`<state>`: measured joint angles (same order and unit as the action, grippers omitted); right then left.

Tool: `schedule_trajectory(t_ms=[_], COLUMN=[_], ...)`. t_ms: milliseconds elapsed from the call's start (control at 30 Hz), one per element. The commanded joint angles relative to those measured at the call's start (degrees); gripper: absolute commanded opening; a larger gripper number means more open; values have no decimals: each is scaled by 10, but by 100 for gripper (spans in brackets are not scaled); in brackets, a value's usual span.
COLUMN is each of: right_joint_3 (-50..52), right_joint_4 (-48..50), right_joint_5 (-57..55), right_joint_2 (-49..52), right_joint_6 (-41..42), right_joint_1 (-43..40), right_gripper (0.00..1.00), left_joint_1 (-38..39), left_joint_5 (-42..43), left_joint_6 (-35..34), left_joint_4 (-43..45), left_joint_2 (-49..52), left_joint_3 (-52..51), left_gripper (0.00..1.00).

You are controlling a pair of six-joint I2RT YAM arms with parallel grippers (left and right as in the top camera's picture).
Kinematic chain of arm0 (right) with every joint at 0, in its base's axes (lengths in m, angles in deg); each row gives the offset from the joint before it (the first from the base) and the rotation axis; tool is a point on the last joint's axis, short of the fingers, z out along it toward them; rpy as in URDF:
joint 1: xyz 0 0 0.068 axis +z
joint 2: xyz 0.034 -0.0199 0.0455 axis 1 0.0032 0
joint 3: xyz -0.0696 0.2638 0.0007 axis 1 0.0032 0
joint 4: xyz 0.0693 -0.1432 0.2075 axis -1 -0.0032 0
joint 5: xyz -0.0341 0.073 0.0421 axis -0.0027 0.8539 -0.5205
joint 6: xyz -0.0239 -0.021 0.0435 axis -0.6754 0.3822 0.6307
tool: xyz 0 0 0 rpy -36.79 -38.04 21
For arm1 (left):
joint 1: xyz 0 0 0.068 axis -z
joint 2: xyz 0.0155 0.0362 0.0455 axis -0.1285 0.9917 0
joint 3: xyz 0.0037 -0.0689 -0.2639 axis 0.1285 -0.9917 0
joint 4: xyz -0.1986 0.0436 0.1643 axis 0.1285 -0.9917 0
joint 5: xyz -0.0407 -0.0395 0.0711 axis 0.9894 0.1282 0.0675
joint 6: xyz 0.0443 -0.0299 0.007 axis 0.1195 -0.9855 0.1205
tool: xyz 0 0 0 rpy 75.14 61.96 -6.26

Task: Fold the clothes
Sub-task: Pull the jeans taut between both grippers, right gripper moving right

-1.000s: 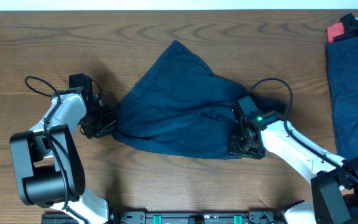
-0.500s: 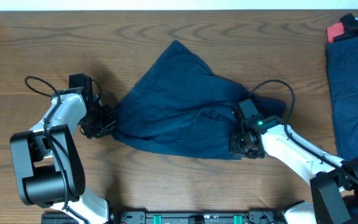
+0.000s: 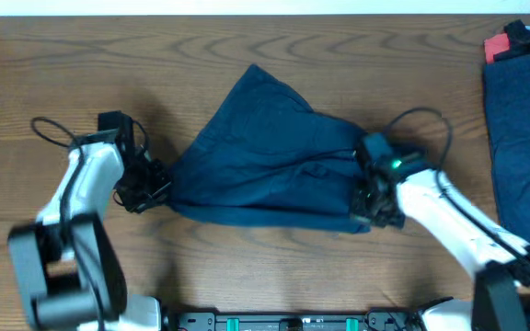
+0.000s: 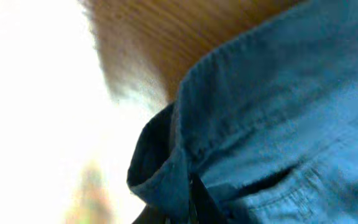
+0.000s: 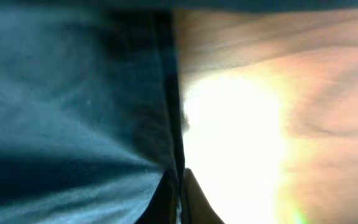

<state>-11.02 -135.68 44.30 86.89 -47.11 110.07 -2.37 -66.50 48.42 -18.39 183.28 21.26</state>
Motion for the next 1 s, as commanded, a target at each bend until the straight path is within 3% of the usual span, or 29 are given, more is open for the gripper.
schedule_trajectory(t_ms=[0, 233, 433, 567, 967], right_joint_3=[-72, -133, -127, -126, -126], right_joint_4=[-60, -186, -279, -333, -338], right_joint_5=[-64, -65, -77, -100, -146], right_joint_2=[-48, -140, -191, -224, -311], right_joint_6=[10, 5, 16, 76, 136], right_joint_1=[-39, -83, -82, -82, -83], right_gripper=[1, 1, 1, 1, 1], left_joint_1=[-2, -2, -2, -2, -2], left_joint_5=[-12, -12, -11, -11, -11], left_joint_6=[-6, -30, -31, -31, -28], left_joint_4=[-15, -60, -128, -176, -251], left_joint_2=[-82, -185, -191, -191, -204], left_joint_3=[3, 3, 3, 3, 3], left_gripper=[6, 6, 6, 6, 6])
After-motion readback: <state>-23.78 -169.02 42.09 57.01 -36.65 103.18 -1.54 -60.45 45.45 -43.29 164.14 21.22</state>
